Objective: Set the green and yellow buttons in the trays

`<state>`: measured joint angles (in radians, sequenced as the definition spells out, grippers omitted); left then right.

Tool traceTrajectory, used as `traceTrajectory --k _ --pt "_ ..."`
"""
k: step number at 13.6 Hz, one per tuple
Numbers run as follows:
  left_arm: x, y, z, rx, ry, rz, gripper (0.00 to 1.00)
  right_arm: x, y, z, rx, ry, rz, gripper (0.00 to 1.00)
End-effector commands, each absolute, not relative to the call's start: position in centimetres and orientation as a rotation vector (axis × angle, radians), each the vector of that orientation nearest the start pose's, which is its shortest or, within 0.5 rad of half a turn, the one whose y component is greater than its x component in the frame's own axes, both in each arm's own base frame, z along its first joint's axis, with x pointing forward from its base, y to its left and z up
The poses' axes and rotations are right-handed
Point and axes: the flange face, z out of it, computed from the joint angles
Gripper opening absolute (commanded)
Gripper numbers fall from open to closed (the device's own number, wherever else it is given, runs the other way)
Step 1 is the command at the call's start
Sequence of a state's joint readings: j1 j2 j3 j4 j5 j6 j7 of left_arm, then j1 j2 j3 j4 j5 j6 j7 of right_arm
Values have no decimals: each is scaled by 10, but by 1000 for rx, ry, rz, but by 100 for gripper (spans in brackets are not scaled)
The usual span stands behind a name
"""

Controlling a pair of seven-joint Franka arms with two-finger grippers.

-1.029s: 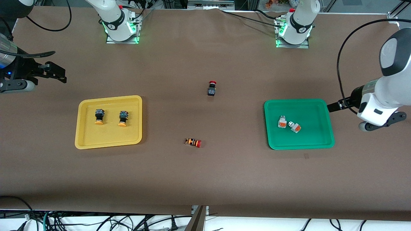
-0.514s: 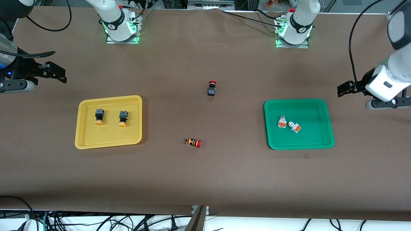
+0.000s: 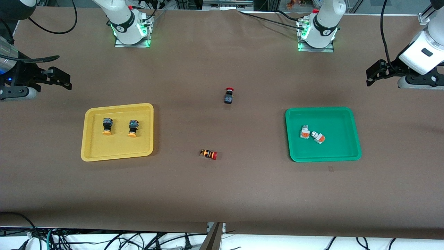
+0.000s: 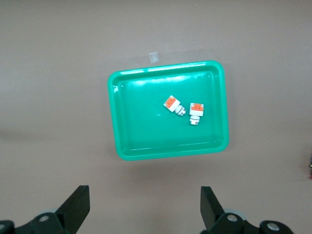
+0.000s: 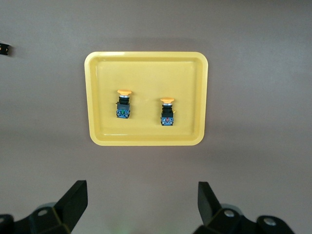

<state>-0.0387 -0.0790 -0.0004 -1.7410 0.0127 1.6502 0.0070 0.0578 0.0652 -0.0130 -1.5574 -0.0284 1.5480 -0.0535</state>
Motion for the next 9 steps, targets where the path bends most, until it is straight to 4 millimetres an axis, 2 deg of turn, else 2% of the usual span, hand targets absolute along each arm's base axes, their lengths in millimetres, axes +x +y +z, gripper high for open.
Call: traceTrajectory --k 1,4,6,9 --pt "541 -7 591 -3162 70 24 100 572 21 598 -3155 -162 117 100" --pt "547 0 594 -3162 39 19 100 572 21 598 -3156 -162 117 100" --pt "558 3 583 -3162 17 48 100 572 21 597 -3155 -162 119 100" --pt "556 -1 581 -3153 3 82 100 572 21 598 -3155 -162 117 100"
